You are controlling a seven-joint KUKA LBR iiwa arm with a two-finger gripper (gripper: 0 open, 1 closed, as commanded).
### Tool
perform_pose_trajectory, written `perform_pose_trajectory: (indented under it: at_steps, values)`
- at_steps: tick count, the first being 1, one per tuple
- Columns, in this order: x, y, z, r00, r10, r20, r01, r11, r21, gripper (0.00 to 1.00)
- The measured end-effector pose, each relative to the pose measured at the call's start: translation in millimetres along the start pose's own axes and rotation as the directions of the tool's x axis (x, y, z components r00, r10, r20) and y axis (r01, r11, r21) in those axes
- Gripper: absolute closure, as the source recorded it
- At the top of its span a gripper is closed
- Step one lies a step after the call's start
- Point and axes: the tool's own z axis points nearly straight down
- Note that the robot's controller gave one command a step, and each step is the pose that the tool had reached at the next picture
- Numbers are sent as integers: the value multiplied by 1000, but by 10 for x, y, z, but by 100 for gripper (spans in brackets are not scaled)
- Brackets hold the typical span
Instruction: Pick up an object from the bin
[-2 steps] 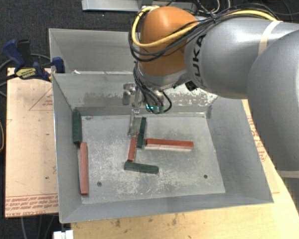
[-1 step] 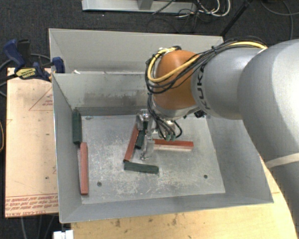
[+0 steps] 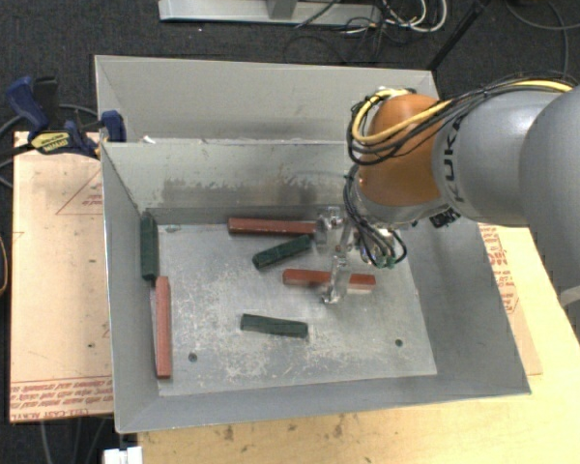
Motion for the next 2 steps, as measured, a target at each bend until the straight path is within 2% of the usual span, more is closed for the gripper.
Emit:
perform_pose_trajectory:
  at_steps: [1, 2]
  values:
    - [390, -2, 16, 1000, 17, -8, -17, 1000, -3, 0]
    - [374, -2, 7, 1000, 19, -5, -19, 1000, -3, 100]
